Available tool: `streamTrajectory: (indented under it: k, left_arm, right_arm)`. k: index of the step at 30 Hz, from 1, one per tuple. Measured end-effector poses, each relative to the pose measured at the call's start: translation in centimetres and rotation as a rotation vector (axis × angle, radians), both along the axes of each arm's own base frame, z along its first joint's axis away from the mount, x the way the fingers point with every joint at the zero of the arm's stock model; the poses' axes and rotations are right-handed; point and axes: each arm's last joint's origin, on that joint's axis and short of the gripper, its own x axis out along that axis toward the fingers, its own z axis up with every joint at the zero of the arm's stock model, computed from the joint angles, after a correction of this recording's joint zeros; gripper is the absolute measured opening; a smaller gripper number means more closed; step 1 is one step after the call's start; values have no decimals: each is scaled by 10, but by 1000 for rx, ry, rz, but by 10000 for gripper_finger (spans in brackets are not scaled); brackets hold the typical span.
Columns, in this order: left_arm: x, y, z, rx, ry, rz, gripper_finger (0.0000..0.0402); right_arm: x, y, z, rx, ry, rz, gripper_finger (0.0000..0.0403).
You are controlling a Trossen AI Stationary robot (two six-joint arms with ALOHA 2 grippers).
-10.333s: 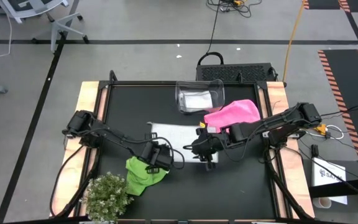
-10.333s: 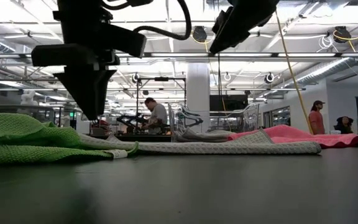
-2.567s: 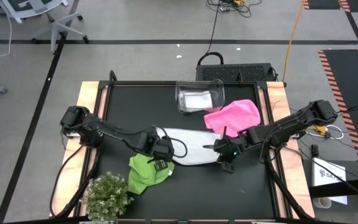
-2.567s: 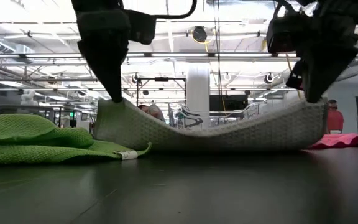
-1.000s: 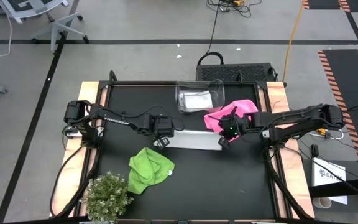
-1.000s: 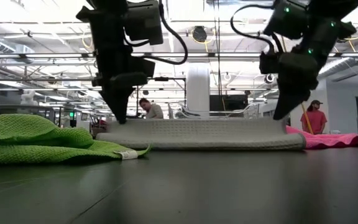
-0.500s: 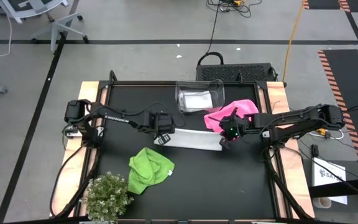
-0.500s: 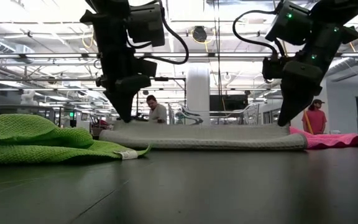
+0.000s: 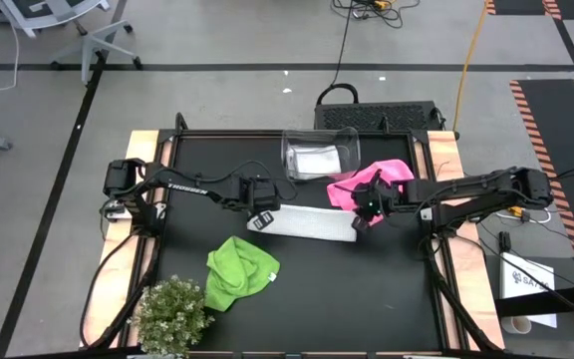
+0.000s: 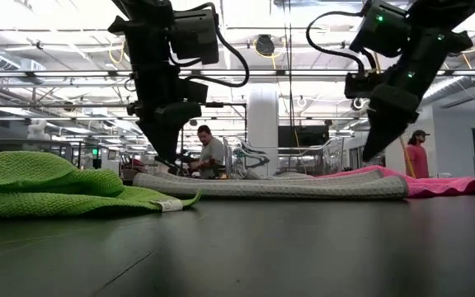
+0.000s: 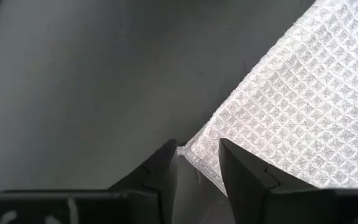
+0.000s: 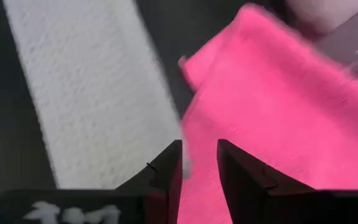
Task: Fold microfiber towels
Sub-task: Fold the gray microfiber cloth
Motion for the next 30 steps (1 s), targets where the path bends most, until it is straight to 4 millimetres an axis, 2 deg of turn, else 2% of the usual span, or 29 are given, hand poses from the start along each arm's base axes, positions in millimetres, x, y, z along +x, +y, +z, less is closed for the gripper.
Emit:
streamTrajectory:
  k: [5, 8, 13, 16, 21, 27, 30]
  left_arm:
    - [2, -4, 1, 17, -24, -4, 122]
    - [8, -11, 2, 30, -70, -38, 122]
    - [16, -25, 5, 114, -148, -83, 118]
    - [21, -32, 8, 141, -193, -134, 90]
    - [29, -34, -2, 114, -332, -227, 11]
    - [14, -29, -38, -20, -459, -230, 4]
    - [5, -27, -45, -74, -573, -251, 4]
  right_arm:
    - [10, -5, 18, 6, -77, -50, 97]
    - [21, -4, 32, 10, -196, -52, 87]
    - [36, 7, 45, 0, -377, 47, 40]
    - [38, 12, 47, -14, -404, 88, 7]
    - [37, 17, 34, -16, -491, 109, 2]
    - [26, 19, 10, -1, -737, 76, 0]
    - [17, 18, -1, 2, -789, 24, 0]
